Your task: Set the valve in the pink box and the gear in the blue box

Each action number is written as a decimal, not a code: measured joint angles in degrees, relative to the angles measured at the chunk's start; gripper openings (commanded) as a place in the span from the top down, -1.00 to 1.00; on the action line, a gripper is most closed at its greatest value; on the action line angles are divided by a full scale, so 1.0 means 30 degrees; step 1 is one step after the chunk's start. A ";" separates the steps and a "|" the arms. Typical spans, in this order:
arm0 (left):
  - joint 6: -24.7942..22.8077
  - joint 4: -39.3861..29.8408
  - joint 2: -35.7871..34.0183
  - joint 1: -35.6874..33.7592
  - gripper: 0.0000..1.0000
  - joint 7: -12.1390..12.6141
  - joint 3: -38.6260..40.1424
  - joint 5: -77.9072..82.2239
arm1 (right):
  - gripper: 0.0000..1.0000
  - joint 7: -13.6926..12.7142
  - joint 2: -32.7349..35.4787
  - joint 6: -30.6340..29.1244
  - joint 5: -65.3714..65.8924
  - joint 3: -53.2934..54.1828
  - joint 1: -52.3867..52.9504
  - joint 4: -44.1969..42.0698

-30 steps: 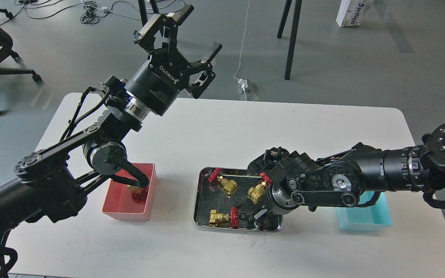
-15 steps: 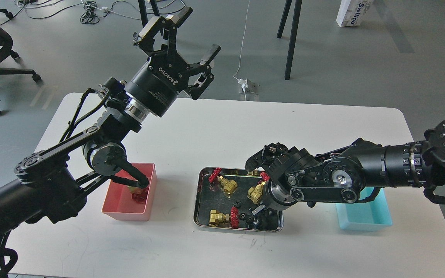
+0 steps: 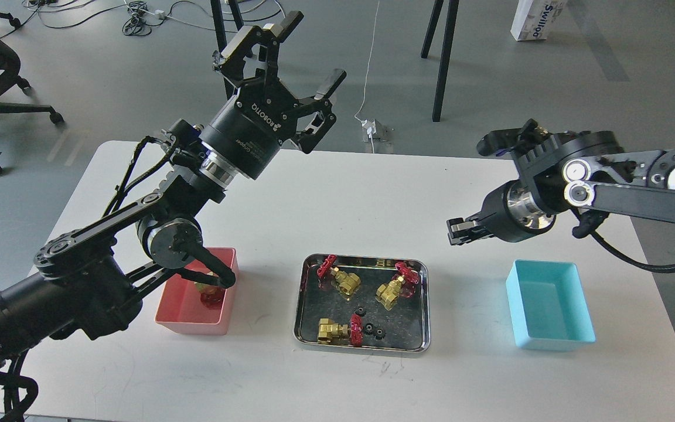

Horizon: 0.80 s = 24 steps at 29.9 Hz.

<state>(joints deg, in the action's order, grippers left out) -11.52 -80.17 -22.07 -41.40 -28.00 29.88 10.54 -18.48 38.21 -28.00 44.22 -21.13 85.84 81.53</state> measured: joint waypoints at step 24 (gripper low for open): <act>0.0001 0.0470 0.1317 -0.0001 -0.79 0.0000 -0.0232 0.0035 | -0.13 0.0051 0.6526 -0.0001 0.0636 0.0574 -0.4854 0.1392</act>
<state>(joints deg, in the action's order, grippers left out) -11.52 -78.76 -18.12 -41.40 -28.00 29.19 10.64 -18.33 57.79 -28.00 46.13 -19.41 71.28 85.71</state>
